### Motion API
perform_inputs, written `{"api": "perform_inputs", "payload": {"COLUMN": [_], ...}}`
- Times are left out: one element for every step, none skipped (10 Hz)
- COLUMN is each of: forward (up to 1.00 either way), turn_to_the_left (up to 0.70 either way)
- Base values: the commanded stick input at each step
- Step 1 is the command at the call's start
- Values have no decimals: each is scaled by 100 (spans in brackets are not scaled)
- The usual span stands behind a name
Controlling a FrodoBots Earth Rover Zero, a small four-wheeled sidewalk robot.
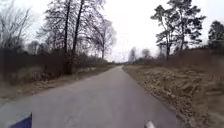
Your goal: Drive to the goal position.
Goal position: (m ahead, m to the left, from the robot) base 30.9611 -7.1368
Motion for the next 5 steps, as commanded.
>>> {"api": "perform_inputs", "payload": {"forward": [85,85,85,85,85], "turn_to_the_left": [0,-1,-11,-34,-16]}}
